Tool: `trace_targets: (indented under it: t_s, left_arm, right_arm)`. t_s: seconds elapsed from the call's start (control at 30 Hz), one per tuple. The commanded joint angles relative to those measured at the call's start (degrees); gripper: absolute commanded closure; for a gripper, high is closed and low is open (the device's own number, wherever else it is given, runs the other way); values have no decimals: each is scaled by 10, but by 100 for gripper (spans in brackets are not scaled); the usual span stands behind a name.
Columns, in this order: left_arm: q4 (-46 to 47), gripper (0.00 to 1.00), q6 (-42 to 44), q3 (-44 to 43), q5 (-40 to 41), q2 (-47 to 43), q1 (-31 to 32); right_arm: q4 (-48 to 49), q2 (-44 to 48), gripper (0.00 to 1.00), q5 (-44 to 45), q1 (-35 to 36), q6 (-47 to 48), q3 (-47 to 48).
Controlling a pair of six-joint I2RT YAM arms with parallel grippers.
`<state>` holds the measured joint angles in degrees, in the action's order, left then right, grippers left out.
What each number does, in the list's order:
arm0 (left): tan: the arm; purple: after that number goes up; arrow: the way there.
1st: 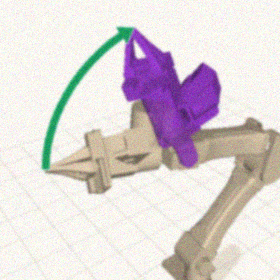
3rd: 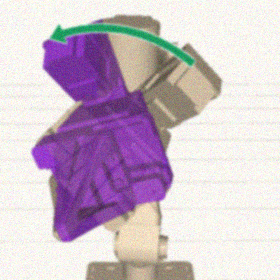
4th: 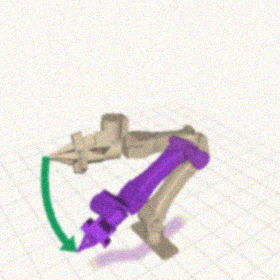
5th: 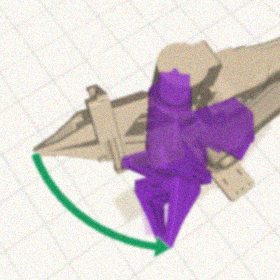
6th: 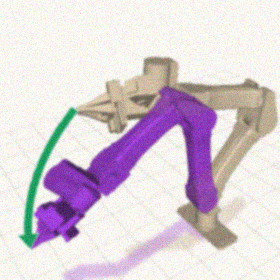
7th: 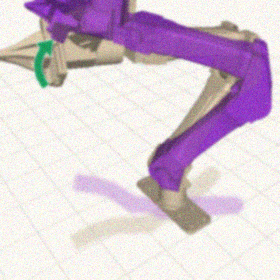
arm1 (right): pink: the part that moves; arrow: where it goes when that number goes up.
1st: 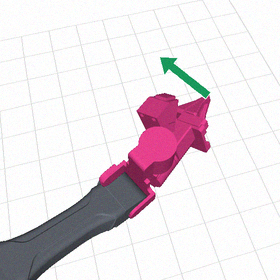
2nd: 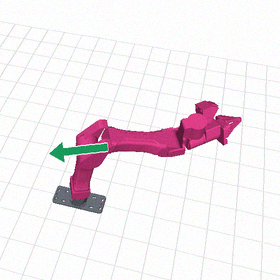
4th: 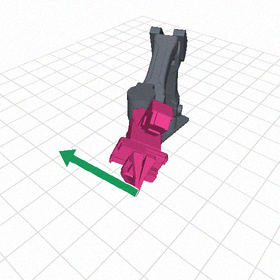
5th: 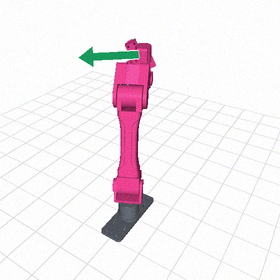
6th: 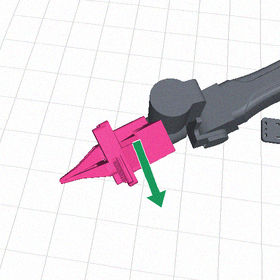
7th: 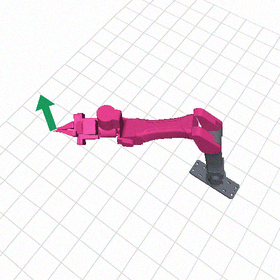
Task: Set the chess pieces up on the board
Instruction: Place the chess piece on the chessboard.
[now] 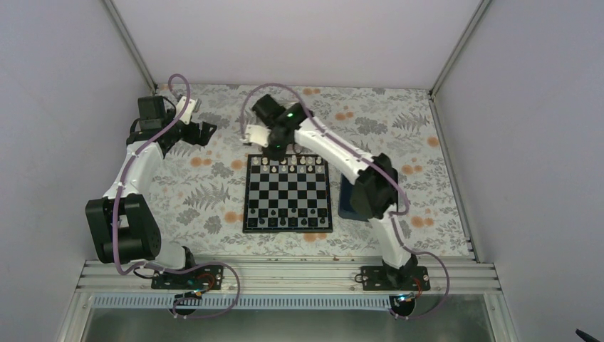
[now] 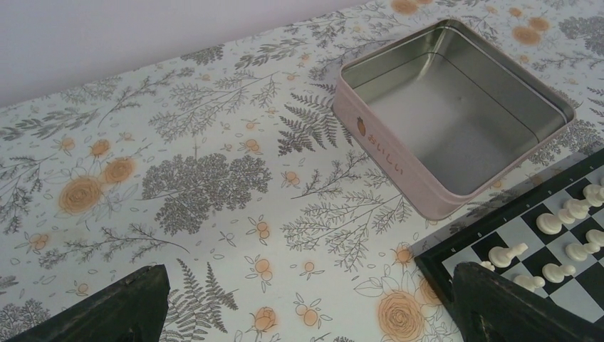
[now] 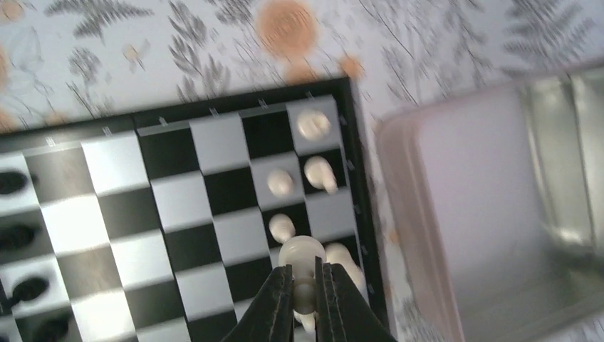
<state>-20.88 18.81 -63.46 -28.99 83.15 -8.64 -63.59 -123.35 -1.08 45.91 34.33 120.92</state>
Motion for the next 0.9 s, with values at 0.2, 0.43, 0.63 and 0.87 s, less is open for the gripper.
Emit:
trace_targets:
  t_s: [0.2,0.43,0.63,0.87]
  left_arm:
    - [5,2,-2,-5,-4,-17,-5]
    - [6,2,-2,-3,-8,-14,-5]
    - [6,2,-1,-3,-9,-13,-5]
    - [6,2,0,-2,-12,-14,-5]
  right_arm:
    - [4,-123,91,25,50,9,73]
    - [60,-127,90,8,53,-16,50]
    - [75,-142,89,19,57,-11,60]
    - [84,-156,88,22,58,-12,65]
